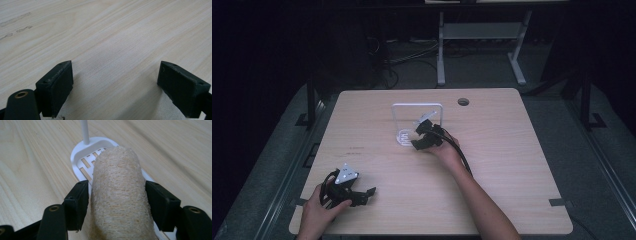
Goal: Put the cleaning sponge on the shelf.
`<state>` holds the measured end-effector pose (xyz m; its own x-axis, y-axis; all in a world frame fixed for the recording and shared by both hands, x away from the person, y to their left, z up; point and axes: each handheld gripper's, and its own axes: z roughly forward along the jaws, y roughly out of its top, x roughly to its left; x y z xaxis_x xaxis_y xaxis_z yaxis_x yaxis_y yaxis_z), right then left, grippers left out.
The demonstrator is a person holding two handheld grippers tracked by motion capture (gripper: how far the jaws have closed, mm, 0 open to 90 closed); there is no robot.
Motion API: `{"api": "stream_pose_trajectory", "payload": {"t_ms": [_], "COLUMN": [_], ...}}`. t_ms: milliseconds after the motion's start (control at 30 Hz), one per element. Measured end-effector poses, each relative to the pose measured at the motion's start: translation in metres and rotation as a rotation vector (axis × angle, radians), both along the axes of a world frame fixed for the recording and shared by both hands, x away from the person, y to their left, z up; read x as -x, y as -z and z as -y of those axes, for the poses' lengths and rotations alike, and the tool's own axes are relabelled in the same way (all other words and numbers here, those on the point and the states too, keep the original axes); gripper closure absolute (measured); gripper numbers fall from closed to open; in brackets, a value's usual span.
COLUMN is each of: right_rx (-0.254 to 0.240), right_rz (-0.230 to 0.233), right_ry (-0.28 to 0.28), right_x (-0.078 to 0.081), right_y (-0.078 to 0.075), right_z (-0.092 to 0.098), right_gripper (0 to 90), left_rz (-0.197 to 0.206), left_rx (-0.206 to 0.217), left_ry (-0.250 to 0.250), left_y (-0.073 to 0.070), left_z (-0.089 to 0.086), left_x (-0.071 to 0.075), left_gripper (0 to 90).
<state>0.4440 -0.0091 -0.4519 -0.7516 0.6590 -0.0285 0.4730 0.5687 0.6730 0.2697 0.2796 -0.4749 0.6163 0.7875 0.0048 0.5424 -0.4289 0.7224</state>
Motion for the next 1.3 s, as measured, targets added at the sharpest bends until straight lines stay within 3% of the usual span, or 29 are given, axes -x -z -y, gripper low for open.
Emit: {"api": "stream_pose_trajectory", "payload": {"t_ms": [433, 533, 667, 900, 1300], "right_rx": [-0.043, -0.059, -0.065, -0.082, -0.064], "right_rz": [0.049, 0.068, 0.083, 0.066, -0.003], "right_ry": [-0.015, -0.029, -0.040, -0.074, -0.099], "right_x": [0.016, 0.022, 0.031, 0.047, 0.053], "right_y": [-0.027, -0.032, -0.035, -0.036, -0.016], "right_z": [0.006, 0.008, 0.011, 0.018, 0.024], "right_gripper": [38.3, 44.8, 59.8, 89.6, 89.7], "left_rz": [0.002, 0.000, 0.001, 0.000, 0.000], "left_rx": [0.004, -0.001, -0.001, -0.001, 0.001], "left_ry": [-0.001, 0.000, 0.000, 0.000, -0.001], "left_y": [0.000, 0.000, 0.000, 0.000, 0.000], "left_z": [0.000, 0.000, 0.000, 0.000, 0.000], "left_x": [0.000, 0.000, 0.000, 0.000, 0.000], "left_gripper": [12.8, 12.7, 12.7, 12.7, 12.7]}}
